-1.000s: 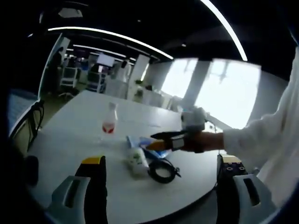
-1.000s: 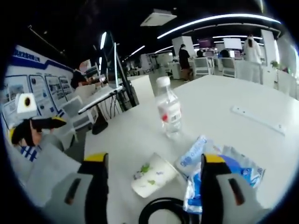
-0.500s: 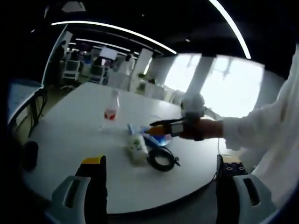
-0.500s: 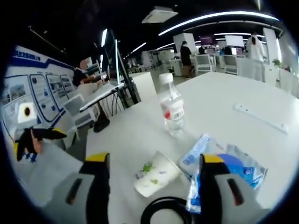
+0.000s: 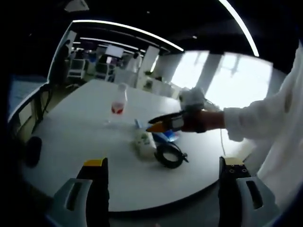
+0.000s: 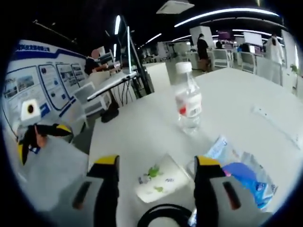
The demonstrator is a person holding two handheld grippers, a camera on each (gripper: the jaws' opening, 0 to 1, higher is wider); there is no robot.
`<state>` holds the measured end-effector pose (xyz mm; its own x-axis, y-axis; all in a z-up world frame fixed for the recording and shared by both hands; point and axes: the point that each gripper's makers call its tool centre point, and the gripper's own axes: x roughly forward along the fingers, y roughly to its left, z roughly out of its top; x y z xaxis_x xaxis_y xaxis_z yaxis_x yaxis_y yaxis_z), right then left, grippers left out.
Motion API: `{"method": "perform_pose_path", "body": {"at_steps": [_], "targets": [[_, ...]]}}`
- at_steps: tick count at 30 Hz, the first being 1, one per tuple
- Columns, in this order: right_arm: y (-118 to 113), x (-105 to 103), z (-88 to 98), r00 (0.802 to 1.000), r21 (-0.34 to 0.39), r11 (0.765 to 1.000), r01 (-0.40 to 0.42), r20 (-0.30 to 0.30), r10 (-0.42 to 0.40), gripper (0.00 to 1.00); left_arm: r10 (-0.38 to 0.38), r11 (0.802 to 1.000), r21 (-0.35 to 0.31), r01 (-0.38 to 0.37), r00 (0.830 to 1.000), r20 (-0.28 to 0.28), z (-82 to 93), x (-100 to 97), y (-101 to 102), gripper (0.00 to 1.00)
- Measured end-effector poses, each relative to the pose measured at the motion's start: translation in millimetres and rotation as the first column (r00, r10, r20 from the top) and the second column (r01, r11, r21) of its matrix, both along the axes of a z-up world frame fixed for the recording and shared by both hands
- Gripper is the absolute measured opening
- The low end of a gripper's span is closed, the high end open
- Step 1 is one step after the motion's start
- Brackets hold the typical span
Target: Arrange the tabletop items into an orderly group along one side of the table until the central work area is clear of visible clutter.
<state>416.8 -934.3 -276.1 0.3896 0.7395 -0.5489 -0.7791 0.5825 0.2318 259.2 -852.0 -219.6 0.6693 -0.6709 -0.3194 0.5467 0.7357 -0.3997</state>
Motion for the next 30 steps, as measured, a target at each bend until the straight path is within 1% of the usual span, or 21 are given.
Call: {"method": "perform_pose_path", "body": {"at_steps": [1, 2, 3, 4, 5, 7, 8, 10, 12, 15, 17, 19, 22, 23, 24, 25, 28, 29, 30], "targets": [[1.6, 1.0, 0.5, 1.0, -0.005, 1.0, -0.015, 0.01, 0.015, 0.55, -0.003, 1.0, 0.0, 0.003, 1.0, 0.0, -1.1, -0.1, -0.6, 0.92], [5.5, 0.8, 0.8, 0.999, -0.006, 0.999, -0.039, 0.012, 0.039, 0.54, -0.012, 1.0, 0.021, 0.012, 1.0, 0.003, -2.5, -0.7, -0.4, 0.92], [7.3, -1.6, -0.9, 0.998, -0.016, 0.997, -0.07, 0.007, 0.07, 0.53, -0.013, 1.0, 0.027, 0.013, 1.0, 0.005, -2.2, -1.0, -0.3, 0.92], [7.8, -2.0, -4.2, 0.995, -0.038, 0.995, -0.097, 0.007, 0.097, 0.53, -0.01, 1.0, 0.018, 0.01, 1.0, 0.009, -0.5, -1.3, -0.6, 0.92], [6.7, 1.3, -5.7, 0.996, -0.04, 0.996, -0.084, 0.013, 0.085, 0.52, -0.008, 1.0, 0.006, 0.008, 1.0, 0.012, 1.1, -1.1, -1.0, 0.92], [3.7, 6.2, -10.9, 0.997, -0.042, 0.996, -0.074, -0.008, 0.074, 0.51, -0.008, 1.0, 0.003, 0.008, 1.0, 0.011, 1.1, -0.4, -1.0, 0.92], [1.0, 8.9, -14.0, 0.998, -0.041, 0.997, -0.062, -0.021, 0.062, 0.5, -0.008, 1.0, 0.011, 0.008, 1.0, 0.008, -0.7, -0.4, -0.2, 0.92], [-1.7, 9.7, -17.9, 0.997, -0.04, 0.997, -0.059, -0.044, 0.058, 0.44, -0.01, 1.0, 0.019, 0.01, 1.0, 0.004, -2.4, -1.0, 0.0, 0.92], [-3.4, 7.5, -23.0, 0.995, -0.034, 0.997, -0.064, -0.082, 0.061, 0.36, -0.007, 1.0, 0.017, 0.007, 1.0, 0.005, -3.2, -0.5, 1.1, 0.92], [-5.4, 6.1, -29.6, 0.992, -0.043, 0.997, -0.061, -0.109, 0.056, 0.33, -0.001, 1.0, 0.014, 0.001, 1.0, 0.003, -3.9, 0.8, 2.9, 0.93], [-4.1, 1.7, -30.1, 0.991, -0.029, 0.997, -0.069, -0.119, 0.065, 0.29, 0.006, 1.0, 0.012, -0.006, 1.0, 0.002, -4.1, 1.4, 3.9, 0.92], [-4.2, -2.4, -31.8, 0.989, -0.024, 0.997, -0.078, -0.125, 0.075, 0.2, 0.012, 1.0, 0.0, -0.012, 1.0, 0.003, -2.8, 1.9, 4.3, 0.92], [-3.8, -6.0, -29.7, 0.989, 0.001, 0.997, -0.076, -0.126, 0.076, 0.14, 0.023, 1.0, -0.002, -0.023, 1.0, 0.001, -3.0, 2.8, 5.5, 0.92], [-2.7, -10.1, -27.5, 0.987, 0.026, 0.997, -0.076, -0.143, 0.079, 0.1, 0.023, 1.0, -0.001, -0.023, 1.0, 0.001, -3.3, 2.8, 5.6, 0.92], [-1.0, -13.8, -25.4, 0.984, 0.051, 0.995, -0.082, -0.156, 0.089, 0.03, 0.024, 1.0, 0.001, -0.024, 1.0, 0.001, -3.8, 2.9, 5.5, 0.92], [-1.1, -16.5, -24.5, 0.982, 0.065, 0.995, -0.081, -0.165, 0.091, 0.0, 0.023, 1.0, 0.003, -0.023, 1.0, 0.001, -4.0, 3.0, 5.8, 0.92], [-3.9, -15.7, -25.4, 0.979, 0.088, 0.993, -0.078, -0.183, 0.093, 0.0, 0.026, 1.0, 0.003, -0.026, 1.0, 0.002, -4.0, 3.4, 6.5, 0.92], [-5.6, -17.4, -28.7, 0.971, 0.094, 0.993, -0.076, -0.219, 0.096, 0.0, 0.028, 1.0, 0.002, -0.028, 1.0, 0.002, -4.0, 3.7, 6.9, 0.92], [-4.4, -19.5, -27.7, 0.973, 0.089, 0.993, -0.081, -0.207, 0.098, 0.0, 0.029, 1.0, 0.001, -0.029, 1.0, 0.002, -3.9, 3.8, 7.2, 0.92]]}}
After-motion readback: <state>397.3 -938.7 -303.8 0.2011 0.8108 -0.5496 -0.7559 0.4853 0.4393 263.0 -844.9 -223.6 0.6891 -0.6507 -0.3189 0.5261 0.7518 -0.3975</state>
